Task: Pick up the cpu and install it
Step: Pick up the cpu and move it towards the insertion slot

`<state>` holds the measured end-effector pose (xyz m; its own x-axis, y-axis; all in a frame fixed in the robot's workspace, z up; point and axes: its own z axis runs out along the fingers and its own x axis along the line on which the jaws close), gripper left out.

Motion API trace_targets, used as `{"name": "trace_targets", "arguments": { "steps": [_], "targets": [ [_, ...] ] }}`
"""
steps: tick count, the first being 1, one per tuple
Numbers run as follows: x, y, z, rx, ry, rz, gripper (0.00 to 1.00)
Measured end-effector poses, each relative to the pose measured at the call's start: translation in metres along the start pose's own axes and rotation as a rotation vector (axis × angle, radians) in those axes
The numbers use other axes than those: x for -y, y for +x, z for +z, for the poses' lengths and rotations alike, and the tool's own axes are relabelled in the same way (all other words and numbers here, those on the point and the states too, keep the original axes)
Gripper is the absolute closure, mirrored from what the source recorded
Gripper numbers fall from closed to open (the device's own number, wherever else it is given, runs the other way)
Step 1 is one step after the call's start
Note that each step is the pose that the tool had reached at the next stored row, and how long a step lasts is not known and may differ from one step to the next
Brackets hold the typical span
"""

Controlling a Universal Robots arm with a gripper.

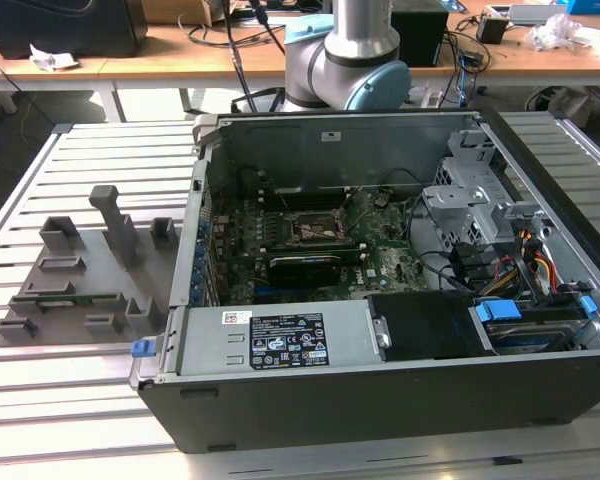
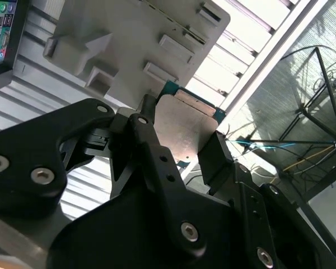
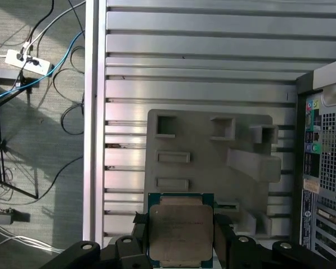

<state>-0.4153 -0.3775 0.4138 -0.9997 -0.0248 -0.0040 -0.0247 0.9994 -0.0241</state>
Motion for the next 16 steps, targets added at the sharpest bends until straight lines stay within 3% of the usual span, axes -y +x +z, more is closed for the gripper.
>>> {"name": "trace_targets", "arguments": {
  "steps": [7, 16],
  "targets": [
    [0.0005, -0.0001, -0.0189, 0.0, 0.0, 0.0, 0.45],
    [0.0009, -0.0001, -0.0367, 0.0001, 0.0, 0.0, 0.45]
  ]
}}
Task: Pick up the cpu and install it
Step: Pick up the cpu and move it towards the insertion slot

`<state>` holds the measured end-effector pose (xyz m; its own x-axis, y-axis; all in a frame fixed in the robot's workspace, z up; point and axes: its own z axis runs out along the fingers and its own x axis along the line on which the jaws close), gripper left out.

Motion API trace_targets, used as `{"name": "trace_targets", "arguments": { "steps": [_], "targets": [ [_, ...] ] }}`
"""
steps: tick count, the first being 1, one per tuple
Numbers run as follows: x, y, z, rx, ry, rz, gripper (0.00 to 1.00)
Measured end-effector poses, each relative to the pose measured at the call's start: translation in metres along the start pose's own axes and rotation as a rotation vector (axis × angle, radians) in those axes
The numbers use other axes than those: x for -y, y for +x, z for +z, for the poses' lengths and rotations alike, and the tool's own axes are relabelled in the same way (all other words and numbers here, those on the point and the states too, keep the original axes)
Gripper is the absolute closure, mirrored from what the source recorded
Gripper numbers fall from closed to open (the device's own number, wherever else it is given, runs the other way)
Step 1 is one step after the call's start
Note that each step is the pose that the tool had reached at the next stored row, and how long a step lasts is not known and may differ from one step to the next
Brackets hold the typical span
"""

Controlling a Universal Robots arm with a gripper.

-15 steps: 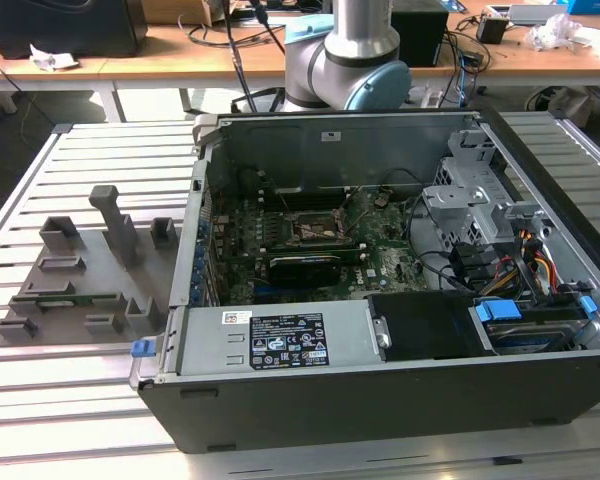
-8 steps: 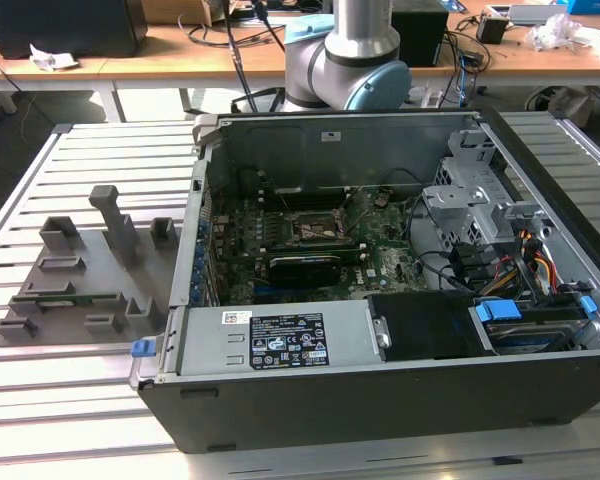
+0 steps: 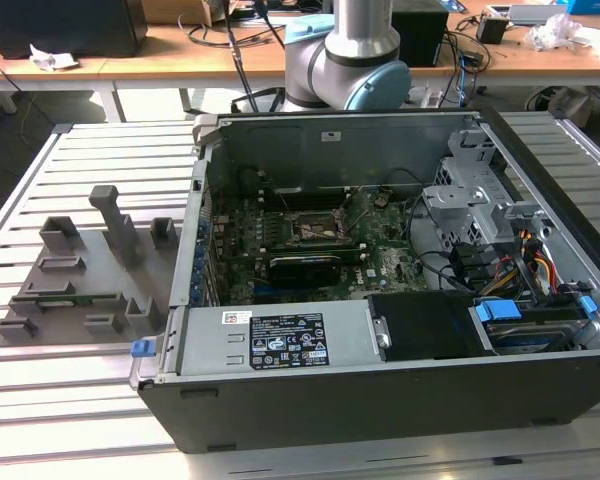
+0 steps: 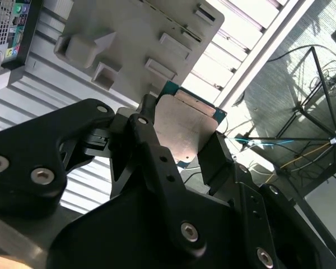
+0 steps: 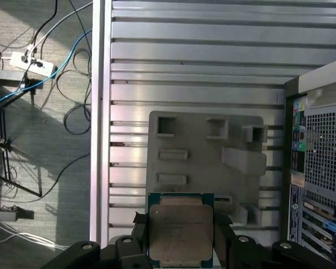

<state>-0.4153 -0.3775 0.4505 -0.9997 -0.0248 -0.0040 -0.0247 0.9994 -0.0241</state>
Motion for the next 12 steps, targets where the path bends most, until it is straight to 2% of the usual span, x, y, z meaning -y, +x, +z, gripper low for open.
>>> {"name": "trace_targets", "arguments": {
  "steps": [12],
  "targets": [
    [0.0007, -0.0001, -0.0278, 0.0, 0.0, 0.0, 0.45]
  ]
}}
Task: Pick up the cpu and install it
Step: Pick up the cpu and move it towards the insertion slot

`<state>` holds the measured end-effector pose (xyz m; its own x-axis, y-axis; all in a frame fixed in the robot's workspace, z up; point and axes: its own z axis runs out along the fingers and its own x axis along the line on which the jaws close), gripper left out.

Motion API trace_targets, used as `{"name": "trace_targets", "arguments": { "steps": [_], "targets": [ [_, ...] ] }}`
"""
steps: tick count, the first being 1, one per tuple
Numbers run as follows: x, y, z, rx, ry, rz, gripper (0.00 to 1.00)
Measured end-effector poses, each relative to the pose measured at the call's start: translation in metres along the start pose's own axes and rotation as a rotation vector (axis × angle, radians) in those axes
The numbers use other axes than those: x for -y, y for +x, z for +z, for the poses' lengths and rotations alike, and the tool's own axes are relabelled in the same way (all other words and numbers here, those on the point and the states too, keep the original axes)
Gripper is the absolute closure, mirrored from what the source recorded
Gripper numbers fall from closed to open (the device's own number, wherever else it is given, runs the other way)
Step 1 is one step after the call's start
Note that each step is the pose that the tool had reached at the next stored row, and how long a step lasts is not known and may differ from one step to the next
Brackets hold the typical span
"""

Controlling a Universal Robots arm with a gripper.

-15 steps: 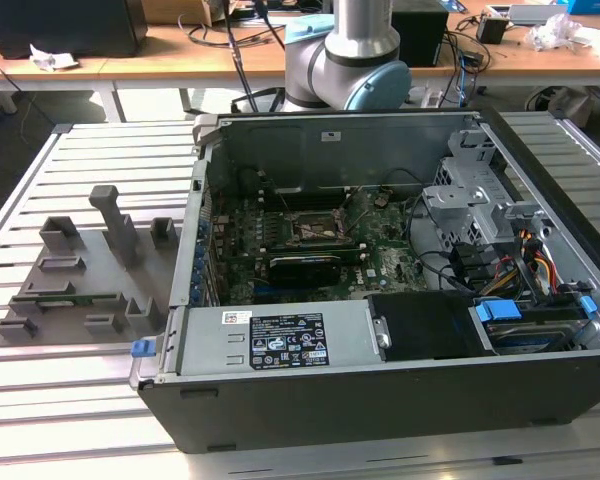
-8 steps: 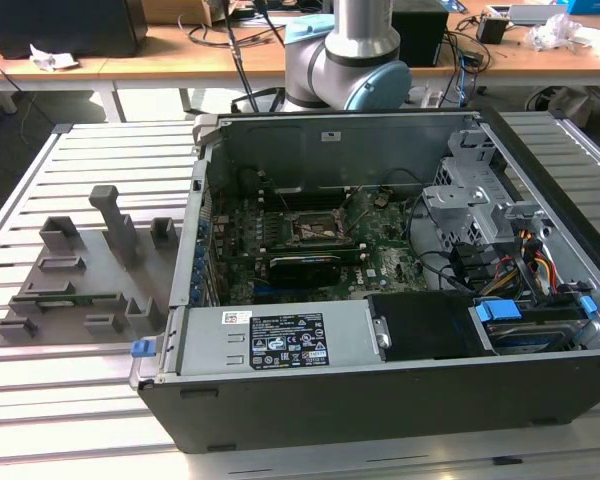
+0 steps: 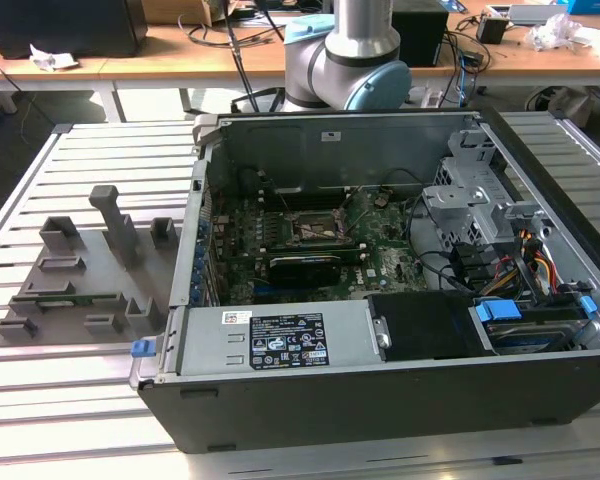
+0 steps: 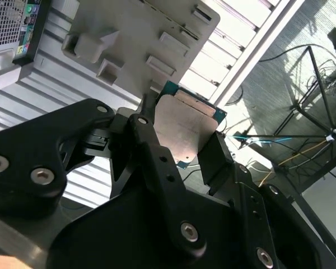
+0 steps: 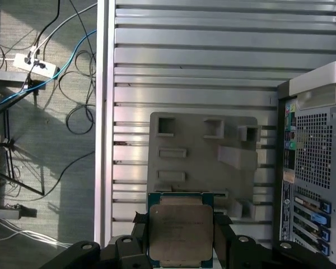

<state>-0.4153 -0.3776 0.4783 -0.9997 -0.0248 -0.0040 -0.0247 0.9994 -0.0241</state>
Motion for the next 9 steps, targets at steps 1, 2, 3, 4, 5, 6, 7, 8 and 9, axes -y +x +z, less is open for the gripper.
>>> {"name": "trace_targets", "arguments": {
  "steps": [1, 2, 3, 4, 5, 6, 7, 8, 9],
  "targets": [
    [0.0001, 0.0, -0.0047, 0.0, -0.0001, 0.0, 0.45],
    [0.0002, 0.0, -0.0078, 0.0, 0.0, 0.0, 0.45],
    [0.0002, 0.0, -0.0095, -0.0001, 0.0, 0.0, 0.45],
    [0.0003, -0.0001, -0.0114, -0.0001, 0.0001, 0.0, 0.45],
    [0.0003, -0.0001, -0.0137, -0.0001, 0.0, 0.0, 0.45],
    [0.0003, -0.0001, -0.0152, -0.0001, 0.0, 0.0, 0.45],
    [0.0004, -0.0001, -0.0171, -0.0002, 0.0001, 0.0, 0.45],
    [0.0004, -0.0001, -0.0185, -0.0001, 0.0001, 0.0, 0.45],
    [0.0005, -0.0001, -0.0199, -0.0001, 0.0, 0.0, 0.45]
  ]
}}
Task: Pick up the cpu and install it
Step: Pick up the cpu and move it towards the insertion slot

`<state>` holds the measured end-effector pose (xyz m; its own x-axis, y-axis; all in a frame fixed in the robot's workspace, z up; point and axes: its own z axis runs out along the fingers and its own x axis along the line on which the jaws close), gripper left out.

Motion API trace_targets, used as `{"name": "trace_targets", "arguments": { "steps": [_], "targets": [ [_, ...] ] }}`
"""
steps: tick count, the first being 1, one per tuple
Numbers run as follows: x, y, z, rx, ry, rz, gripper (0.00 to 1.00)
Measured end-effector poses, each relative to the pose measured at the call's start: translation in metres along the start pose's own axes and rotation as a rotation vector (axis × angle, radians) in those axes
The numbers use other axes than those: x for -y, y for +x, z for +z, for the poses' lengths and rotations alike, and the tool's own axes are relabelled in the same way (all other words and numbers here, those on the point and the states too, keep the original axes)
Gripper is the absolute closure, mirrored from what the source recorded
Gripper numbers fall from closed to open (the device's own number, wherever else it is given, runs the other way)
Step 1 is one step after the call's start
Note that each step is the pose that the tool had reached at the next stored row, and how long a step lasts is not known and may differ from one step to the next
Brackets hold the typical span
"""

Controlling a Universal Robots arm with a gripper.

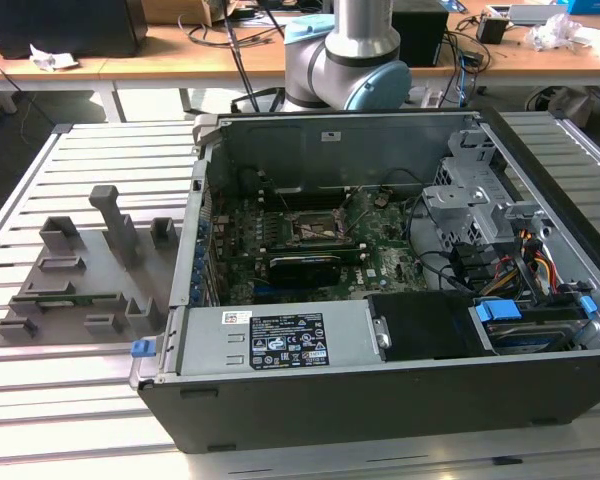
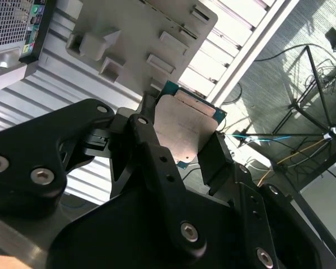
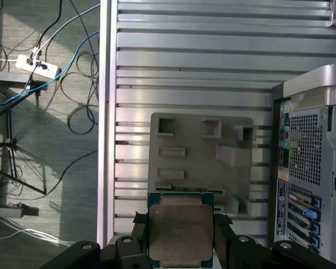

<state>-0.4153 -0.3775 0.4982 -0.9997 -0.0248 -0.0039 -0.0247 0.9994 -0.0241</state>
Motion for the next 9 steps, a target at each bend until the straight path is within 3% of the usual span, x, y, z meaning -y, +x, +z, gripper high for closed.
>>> {"name": "trace_targets", "arguments": {
  "steps": [6, 9],
  "targets": [
    [0.0003, 0.0, -0.0112, 0.0, 0.0, 0.0, 0.45],
    [0.0006, -0.0001, -0.0249, 0.0001, 0.0, 0.0, 0.45]
  ]
}}
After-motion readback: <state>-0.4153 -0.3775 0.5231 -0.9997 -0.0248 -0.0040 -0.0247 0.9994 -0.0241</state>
